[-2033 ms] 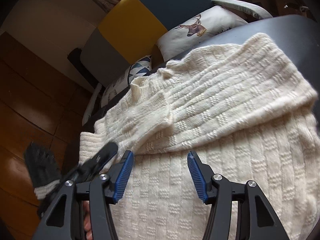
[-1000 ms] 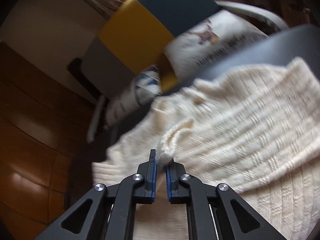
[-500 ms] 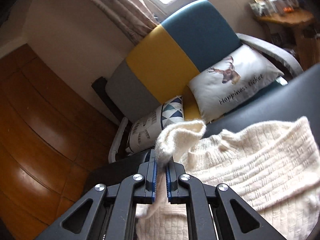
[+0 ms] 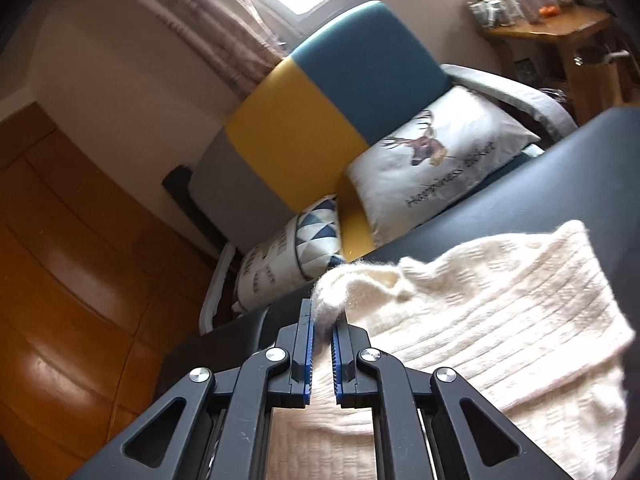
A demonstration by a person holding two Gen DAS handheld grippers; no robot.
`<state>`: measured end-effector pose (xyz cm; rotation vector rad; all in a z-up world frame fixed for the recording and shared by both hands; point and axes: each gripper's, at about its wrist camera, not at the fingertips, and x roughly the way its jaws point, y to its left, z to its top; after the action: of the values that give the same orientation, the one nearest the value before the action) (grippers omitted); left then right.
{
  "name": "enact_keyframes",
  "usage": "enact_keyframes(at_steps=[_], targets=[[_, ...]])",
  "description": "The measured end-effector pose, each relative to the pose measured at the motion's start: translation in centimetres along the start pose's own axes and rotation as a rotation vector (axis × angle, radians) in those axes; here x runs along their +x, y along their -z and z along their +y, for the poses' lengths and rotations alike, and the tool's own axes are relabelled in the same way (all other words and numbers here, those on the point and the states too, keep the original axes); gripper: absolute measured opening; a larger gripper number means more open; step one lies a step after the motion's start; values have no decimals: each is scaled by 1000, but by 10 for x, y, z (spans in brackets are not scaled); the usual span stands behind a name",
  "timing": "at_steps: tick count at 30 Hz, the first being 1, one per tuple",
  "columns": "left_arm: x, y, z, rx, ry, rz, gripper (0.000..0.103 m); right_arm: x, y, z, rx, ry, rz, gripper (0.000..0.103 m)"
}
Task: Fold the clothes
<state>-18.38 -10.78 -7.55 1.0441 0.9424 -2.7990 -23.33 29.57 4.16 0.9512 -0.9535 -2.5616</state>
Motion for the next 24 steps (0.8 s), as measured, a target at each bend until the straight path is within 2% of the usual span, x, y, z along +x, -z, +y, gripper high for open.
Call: enact_keyframes(at_steps=[4, 9, 15, 21, 24], targets=[[4, 4, -15, 84, -38, 35, 18, 5, 2, -23, 27, 46, 15, 8], [7, 12, -26, 129, -60, 75, 18, 10, 3, -52, 61, 104, 34, 8], [8, 11, -29, 133, -64, 79, 18, 17, 6, -86, 102, 173, 58, 8], [9, 10, -26, 112, -49, 85, 18, 35, 34, -123, 152, 237, 125, 8], [10, 11, -29, 125, -62, 90, 18, 37, 46, -138, 180, 231, 124, 6]])
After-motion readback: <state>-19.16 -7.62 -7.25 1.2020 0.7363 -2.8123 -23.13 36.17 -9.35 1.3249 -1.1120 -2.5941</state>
